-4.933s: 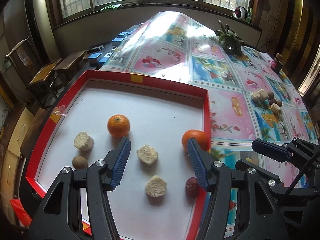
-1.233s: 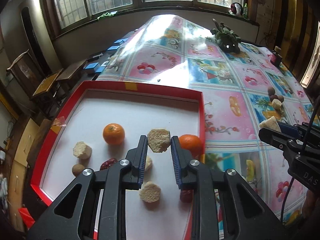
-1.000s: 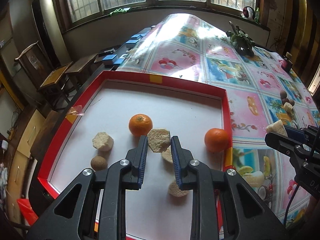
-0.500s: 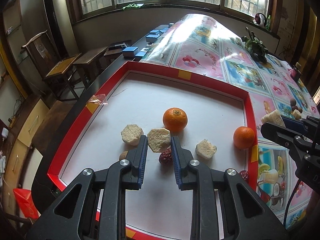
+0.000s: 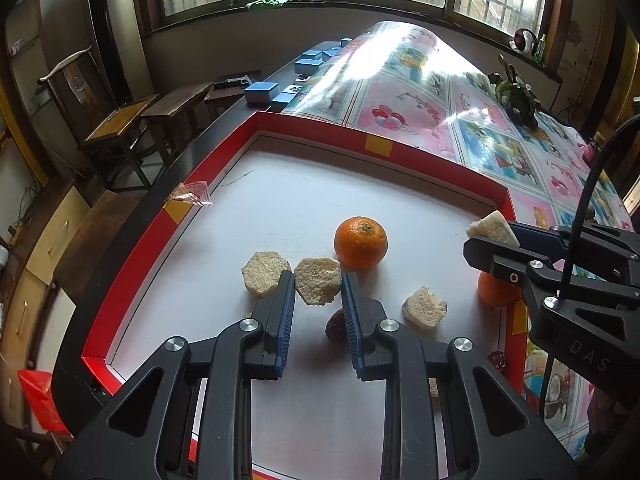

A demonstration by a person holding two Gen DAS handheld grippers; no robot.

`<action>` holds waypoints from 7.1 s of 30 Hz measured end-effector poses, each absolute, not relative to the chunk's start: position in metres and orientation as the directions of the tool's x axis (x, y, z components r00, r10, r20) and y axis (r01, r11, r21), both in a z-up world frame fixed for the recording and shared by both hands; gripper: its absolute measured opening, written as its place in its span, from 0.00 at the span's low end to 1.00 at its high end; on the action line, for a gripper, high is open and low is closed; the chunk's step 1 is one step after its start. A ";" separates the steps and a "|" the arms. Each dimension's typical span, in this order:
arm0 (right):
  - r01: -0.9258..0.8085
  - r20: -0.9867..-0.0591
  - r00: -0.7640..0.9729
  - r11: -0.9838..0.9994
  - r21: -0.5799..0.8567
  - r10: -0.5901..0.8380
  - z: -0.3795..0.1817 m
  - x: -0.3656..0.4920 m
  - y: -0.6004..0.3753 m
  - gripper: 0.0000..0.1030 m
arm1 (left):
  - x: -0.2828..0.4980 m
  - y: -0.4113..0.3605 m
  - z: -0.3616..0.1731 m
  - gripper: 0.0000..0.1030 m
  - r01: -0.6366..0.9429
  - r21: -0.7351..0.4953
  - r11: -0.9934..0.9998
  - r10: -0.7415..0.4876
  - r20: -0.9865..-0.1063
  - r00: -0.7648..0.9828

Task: Organize fruits
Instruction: 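Carry both held cakes over the red tray and lower them, then open both grippers to release the cakes in the tray, then move both open grippers back to the remaining pile, then grasp a dark red date with the left gripper while the right grasps a beige cake, then carry the held date and beige cake over the red tray and lower them, then open both grippers to release the date and cake in the tray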

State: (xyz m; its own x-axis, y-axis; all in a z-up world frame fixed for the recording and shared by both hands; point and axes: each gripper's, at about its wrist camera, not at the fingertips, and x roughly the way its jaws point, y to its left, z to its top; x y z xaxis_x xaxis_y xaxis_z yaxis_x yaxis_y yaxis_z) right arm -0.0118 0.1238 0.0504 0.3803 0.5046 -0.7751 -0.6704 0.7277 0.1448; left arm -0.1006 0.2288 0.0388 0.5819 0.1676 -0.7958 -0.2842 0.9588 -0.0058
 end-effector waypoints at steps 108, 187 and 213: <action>-0.214 -0.864 0.474 0.974 0.072 0.168 0.019 0.036 -0.200 0.26 | 0.075 -0.092 0.022 0.58 0.414 -0.049 0.909 -0.254 -0.853 0.455; -0.664 -0.780 0.388 0.735 0.133 0.492 0.066 -0.053 0.080 0.26 | -0.101 0.197 0.046 0.15 -0.225 0.034 0.974 0.164 -0.788 0.593; -0.725 -0.826 0.293 0.676 0.136 0.481 0.035 -0.032 0.138 0.26 | -0.098 0.219 0.035 0.15 -0.262 0.020 0.965 0.173 -0.800 0.575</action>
